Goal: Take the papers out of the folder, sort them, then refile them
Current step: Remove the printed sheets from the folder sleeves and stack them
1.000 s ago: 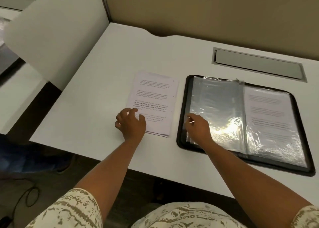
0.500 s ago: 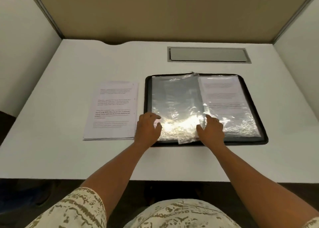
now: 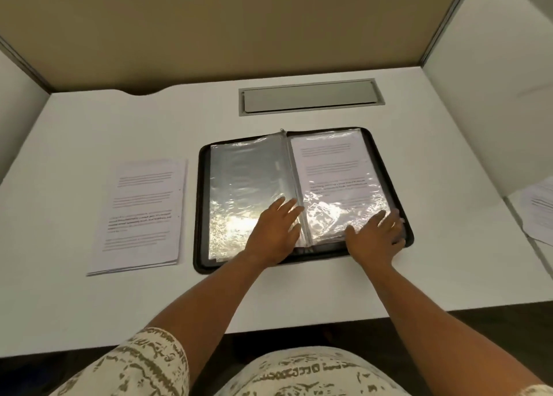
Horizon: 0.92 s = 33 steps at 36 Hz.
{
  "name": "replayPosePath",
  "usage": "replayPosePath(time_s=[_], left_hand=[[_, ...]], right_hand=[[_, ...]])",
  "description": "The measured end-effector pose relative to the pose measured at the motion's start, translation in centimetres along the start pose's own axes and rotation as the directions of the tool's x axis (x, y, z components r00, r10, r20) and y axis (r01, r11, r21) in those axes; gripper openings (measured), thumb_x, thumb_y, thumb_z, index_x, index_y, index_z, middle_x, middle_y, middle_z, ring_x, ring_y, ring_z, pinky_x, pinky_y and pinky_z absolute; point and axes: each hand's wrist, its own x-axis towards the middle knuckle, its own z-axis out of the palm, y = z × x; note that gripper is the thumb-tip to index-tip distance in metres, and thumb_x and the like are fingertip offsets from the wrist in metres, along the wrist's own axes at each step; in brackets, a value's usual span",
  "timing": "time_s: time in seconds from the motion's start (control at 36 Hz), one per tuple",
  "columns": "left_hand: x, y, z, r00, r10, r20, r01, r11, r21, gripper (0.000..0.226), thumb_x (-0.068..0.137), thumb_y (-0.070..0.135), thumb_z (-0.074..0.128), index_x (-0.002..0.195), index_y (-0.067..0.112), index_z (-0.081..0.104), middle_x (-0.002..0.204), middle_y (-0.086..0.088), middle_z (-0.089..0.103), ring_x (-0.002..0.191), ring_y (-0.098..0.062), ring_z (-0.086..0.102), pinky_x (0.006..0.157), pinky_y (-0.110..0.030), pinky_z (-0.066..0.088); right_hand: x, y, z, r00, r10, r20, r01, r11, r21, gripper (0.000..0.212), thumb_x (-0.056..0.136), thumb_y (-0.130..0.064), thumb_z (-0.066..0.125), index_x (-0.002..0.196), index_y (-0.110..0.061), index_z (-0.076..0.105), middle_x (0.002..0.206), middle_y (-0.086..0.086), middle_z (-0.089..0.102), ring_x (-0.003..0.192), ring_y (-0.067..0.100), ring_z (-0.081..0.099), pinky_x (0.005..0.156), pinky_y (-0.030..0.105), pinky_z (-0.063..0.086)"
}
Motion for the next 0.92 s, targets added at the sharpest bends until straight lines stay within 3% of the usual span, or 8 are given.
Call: replayPosePath(time_s=[0.19, 0.33, 0.44, 0.58, 0.64, 0.72, 0.81, 0.92], left_hand=[[0.4, -0.8, 2.2, 0.993, -0.014, 0.119, -0.012, 0.976, 0.216, 0.046, 0.097, 0.042, 0.042, 0.133, 0.018, 0.061, 0.152, -0.009, 0.045, 0.143, -0.036, 0.036, 0.106, -0.048, 0.042], [0.1, -1.5, 2.0, 0.976, -0.16, 0.149, 0.13, 0.973, 0.193, 0.042, 0.099, 0.045, 0.036, 0.126, 0.023, 0.06, 0.148, 0.002, 0.046, 0.128, -0.028, 0.045, 0.094, -0.044, 0.048], [1.1, -1.0, 1.5, 0.955, -0.294, 0.046, 0.295, 0.955, -0.02, 0.051, 0.096, 0.057, 0.036, 0.117, 0.023, 0.066, 0.127, 0.001, 0.062, 0.116, -0.025, 0.055, 0.096, -0.041, 0.046], [3.4, 0.7, -0.2, 0.852, -0.524, -0.003, 0.485, 0.791, -0.373, 0.049, 0.098, 0.055, 0.05, 0.13, 0.02, 0.061, 0.134, -0.003, 0.058, 0.119, -0.019, 0.058, 0.103, -0.04, 0.046], [4.0, 1.1, -0.7, 0.847, -0.531, 0.027, 0.494, 0.768, -0.407, 0.046, 0.099, 0.051, 0.05, 0.13, 0.019, 0.061, 0.133, -0.003, 0.058, 0.118, -0.018, 0.058, 0.102, -0.039, 0.047], [4.3, 1.4, -1.1, 0.859, -0.509, 0.058, 0.485, 0.771, -0.413, 0.037, 0.1, 0.044, 0.051, 0.125, 0.019, 0.063, 0.128, -0.001, 0.06, 0.111, -0.017, 0.061, 0.098, -0.038, 0.05], [4.0, 1.6, -1.0, 0.873, -0.481, 0.077, 0.468, 0.785, -0.406, 0.029, 0.1, 0.038, 0.053, 0.12, 0.02, 0.065, 0.123, -0.001, 0.062, 0.106, -0.017, 0.062, 0.094, -0.036, 0.05], [3.8, 2.1, -0.8, 0.869, -0.489, 0.078, 0.472, 0.769, -0.432, 0.032, 0.099, 0.041, 0.054, 0.12, 0.02, 0.066, 0.122, -0.001, 0.063, 0.101, -0.015, 0.063, 0.093, -0.037, 0.052]], right_hand=[[1.3, 1.5, 0.4, 0.993, 0.049, 0.106, -0.048, 0.999, -0.015, 0.097, 0.097, -0.059, 0.04, 0.156, 0.006, 0.002, 0.164, 0.02, -0.023, 0.152, 0.037, -0.02, 0.119, 0.065, 0.003], [1.2, 1.5, 1.0, 0.988, -0.153, 0.006, 0.153, 0.988, -0.03, 0.059, 0.103, -0.033, 0.04, 0.157, -0.013, 0.027, 0.165, 0.025, -0.004, 0.152, 0.045, -0.006, 0.117, 0.067, 0.009], [0.4, 0.1, 1.1, 0.934, -0.351, -0.073, 0.355, 0.934, 0.049, 0.056, 0.104, -0.018, 0.041, 0.158, -0.023, 0.027, 0.166, 0.023, -0.004, 0.152, 0.045, -0.005, 0.119, 0.066, 0.009], [-1.2, -1.8, 2.2, 0.747, -0.629, -0.216, 0.662, 0.736, 0.141, 0.061, 0.092, 0.006, 0.055, 0.151, -0.005, 0.04, 0.164, 0.026, 0.015, 0.149, 0.049, 0.02, 0.115, 0.063, 0.032], [-1.3, -2.1, 1.8, 0.802, -0.535, -0.267, 0.594, 0.764, 0.251, 0.057, 0.098, -0.003, 0.054, 0.153, -0.004, 0.037, 0.164, 0.025, 0.014, 0.149, 0.046, 0.022, 0.117, 0.057, 0.03], [-0.5, -1.6, 0.4, 0.968, -0.159, -0.192, 0.234, 0.842, 0.486, 0.069, 0.101, -0.029, 0.056, 0.158, -0.005, 0.025, 0.164, 0.023, 0.017, 0.147, 0.041, 0.024, 0.12, 0.05, 0.023], [2.0, 0.7, -0.1, 0.991, 0.133, -0.026, -0.084, 0.752, 0.653, 0.079, 0.09, -0.049, 0.059, 0.149, 0.0, 0.04, 0.144, 0.023, 0.05, 0.136, 0.038, 0.044, 0.115, 0.048, 0.035], [1.6, 1.8, -0.8, 0.989, 0.045, -0.138, 0.062, 0.729, 0.681, 0.036, 0.096, -0.022, 0.054, 0.124, -0.004, 0.067, 0.106, 0.011, 0.07, 0.098, 0.026, 0.066, 0.095, 0.035, 0.049]])
